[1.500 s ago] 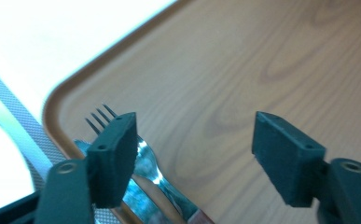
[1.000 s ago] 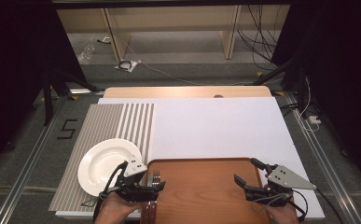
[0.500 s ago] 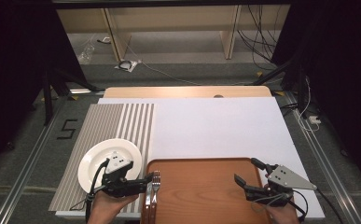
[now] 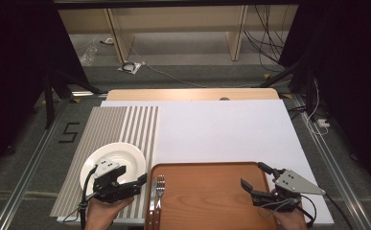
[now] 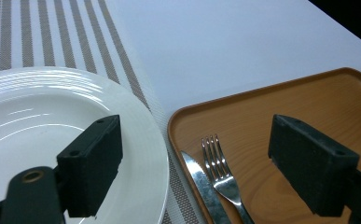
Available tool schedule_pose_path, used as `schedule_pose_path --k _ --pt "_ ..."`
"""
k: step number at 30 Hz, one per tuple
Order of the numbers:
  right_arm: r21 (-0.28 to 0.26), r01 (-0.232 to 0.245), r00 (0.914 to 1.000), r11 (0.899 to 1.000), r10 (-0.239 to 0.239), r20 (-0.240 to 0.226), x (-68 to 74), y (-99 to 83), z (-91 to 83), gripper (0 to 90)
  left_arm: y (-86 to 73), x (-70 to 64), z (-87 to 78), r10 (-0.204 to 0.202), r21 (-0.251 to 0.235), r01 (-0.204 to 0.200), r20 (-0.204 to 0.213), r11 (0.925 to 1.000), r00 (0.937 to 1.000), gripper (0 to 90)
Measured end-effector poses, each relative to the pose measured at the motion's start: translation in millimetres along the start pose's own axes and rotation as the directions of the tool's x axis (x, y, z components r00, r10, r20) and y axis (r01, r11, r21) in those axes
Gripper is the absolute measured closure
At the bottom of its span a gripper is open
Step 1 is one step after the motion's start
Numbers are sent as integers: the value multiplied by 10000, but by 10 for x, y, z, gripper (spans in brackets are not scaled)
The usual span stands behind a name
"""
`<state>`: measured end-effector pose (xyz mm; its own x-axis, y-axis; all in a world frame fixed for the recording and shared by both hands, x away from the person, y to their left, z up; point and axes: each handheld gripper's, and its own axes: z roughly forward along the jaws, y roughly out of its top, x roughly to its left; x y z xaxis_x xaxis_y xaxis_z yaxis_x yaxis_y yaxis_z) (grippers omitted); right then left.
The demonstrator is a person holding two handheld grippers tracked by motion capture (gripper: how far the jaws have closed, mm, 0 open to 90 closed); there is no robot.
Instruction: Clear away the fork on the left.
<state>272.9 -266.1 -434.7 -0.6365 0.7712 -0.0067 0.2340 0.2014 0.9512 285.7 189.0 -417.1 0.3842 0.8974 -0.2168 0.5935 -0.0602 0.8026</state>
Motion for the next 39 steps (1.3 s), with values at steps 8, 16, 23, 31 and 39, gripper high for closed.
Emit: schedule_pose_path --k 8,16,23,31,39 --pt "18 11 10000 10000 -11 9 1 1 -5 202 -56 104 -18 -408 -56 406 -352 9992 9985 175" --pt "0 31 10000 10000 -31 7 1 2 -6 202 -90 166 -69 -744 -299 727 -594 9969 9955 175" --pt "20 52 10000 10000 -52 8 3 2 -3 203 -147 231 -100 -1096 -445 1061 -840 9934 9904 175" --pt "4 41 10000 10000 -41 2 2 2 -4 203 -192 286 -136 -1386 -571 1327 -1145 9895 9837 175" --pt "4 40 10000 10000 -40 1 3 2 -5 203 -225 332 -177 -1658 -661 1581 -1341 9852 9770 175"
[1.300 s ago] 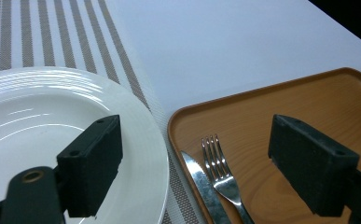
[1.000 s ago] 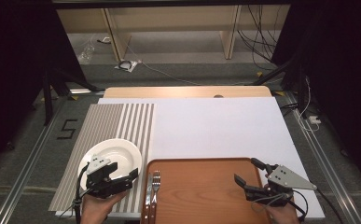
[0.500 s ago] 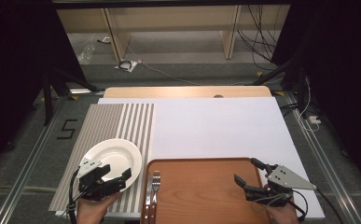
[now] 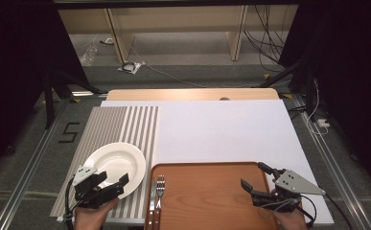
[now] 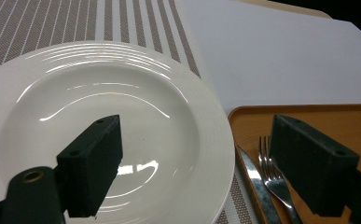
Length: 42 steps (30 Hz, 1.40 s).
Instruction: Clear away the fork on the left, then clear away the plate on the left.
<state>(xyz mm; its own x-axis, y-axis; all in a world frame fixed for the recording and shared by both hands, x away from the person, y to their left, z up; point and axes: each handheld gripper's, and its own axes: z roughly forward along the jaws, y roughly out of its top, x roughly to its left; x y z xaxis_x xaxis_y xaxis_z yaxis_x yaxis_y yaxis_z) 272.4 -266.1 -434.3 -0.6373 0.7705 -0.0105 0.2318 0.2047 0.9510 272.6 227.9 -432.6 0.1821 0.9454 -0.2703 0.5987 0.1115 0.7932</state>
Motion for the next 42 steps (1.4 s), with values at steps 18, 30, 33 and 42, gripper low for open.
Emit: schedule_pose_path --k 18,30,33,42 --pt "24 1 10000 10000 -1 11 5 2 -1 203 -55 110 -52 -536 -41 535 -353 9986 9979 173" --pt "62 14 10000 10000 -14 16 2 1 -1 203 -87 200 -101 -956 -127 950 -717 9954 9928 173" --pt "59 10 10000 10000 -10 22 5 1 -2 203 -96 231 -124 -1073 -156 1064 -844 9942 9906 173" --pt "41 3 10000 10000 -3 8 2 -1 1 203 -133 326 -183 -1529 -177 1519 -1183 9882 9811 166"
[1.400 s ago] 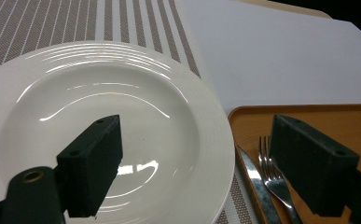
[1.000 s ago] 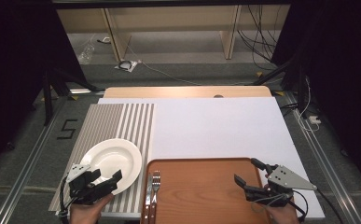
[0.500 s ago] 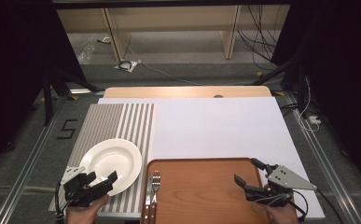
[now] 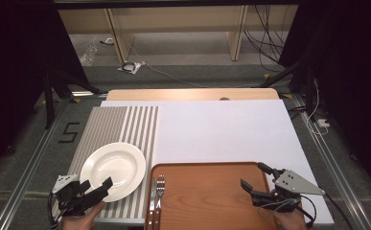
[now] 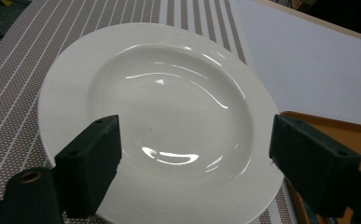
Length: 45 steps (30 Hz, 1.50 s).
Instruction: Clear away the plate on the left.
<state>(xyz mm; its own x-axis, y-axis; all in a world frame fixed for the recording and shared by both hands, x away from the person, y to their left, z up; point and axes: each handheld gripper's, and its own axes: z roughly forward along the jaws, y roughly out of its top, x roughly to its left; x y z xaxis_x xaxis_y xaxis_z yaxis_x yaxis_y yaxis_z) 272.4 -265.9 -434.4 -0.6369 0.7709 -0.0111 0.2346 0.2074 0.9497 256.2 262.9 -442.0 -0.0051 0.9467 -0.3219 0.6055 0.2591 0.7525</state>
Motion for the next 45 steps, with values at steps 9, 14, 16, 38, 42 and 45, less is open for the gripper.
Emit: schedule_pose_path --k 9,14,16,38,42,45 --pt "25 -10 10000 10000 9 23 3 1 -1 204 -40 102 -33 -644 188 653 -442 9977 9969 161" --pt "-7 -25 10000 10000 25 5 6 1 3 205 -59 147 -48 -993 206 1006 -544 9947 9936 157" --pt "4 -12 10000 10000 12 20 8 2 1 205 -66 166 -48 -1147 271 1164 -567 9928 9918 155" --pt "36 14 10000 10000 -14 25 9 1 3 205 -192 368 5 -4261 854 4221 355 9025 9040 153" --pt "30 37 10000 10000 -37 14 11 0 4 205 -220 366 22 -4629 955 4568 555 8844 8847 153" --pt "2 33 10000 10000 -33 7 11 -1 9 206 -245 368 45 -4911 1048 4835 653 8690 8686 154"
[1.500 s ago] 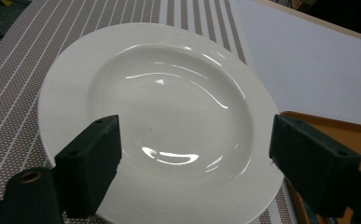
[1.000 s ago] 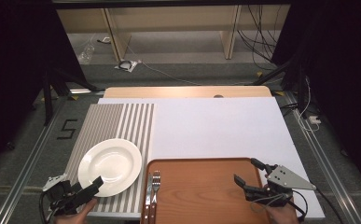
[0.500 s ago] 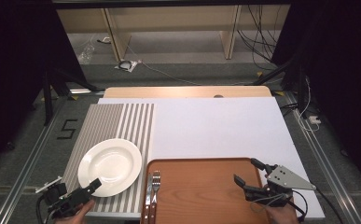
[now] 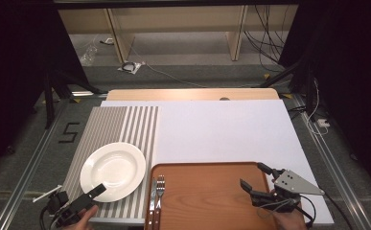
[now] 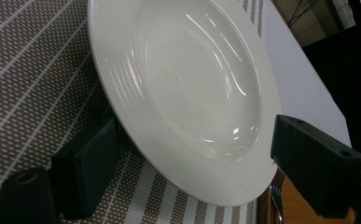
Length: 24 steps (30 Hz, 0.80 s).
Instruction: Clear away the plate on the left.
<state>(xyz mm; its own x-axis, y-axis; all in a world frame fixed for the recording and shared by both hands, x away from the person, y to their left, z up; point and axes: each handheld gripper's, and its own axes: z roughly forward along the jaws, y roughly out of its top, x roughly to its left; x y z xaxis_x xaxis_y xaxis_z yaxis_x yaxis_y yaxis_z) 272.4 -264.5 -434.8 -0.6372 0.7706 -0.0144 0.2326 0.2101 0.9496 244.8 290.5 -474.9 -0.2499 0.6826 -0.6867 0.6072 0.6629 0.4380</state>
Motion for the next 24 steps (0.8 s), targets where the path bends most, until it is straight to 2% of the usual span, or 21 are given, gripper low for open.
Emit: schedule_pose_path --k 3,7,11,17,24 --pt "-15 13 10000 10000 -13 -6 4 0 3 206 -17 10 14 -386 -16 386 133 9993 9992 156" --pt "-11 3 10000 10000 -3 -19 7 -1 7 206 -35 59 49 -1081 185 1075 394 9940 9934 160" --pt "17 14 10000 10000 -14 -30 11 1 9 206 -68 84 82 -1772 196 1763 716 9841 9816 192" --pt "29 -6 10000 10000 6 -30 14 2 9 206 -141 50 149 -2131 386 2103 933 9769 9726 231" --pt "18 -13 10000 10000 13 -21 10 0 12 206 -215 64 191 -2881 388 2856 1111 9576 9511 288"
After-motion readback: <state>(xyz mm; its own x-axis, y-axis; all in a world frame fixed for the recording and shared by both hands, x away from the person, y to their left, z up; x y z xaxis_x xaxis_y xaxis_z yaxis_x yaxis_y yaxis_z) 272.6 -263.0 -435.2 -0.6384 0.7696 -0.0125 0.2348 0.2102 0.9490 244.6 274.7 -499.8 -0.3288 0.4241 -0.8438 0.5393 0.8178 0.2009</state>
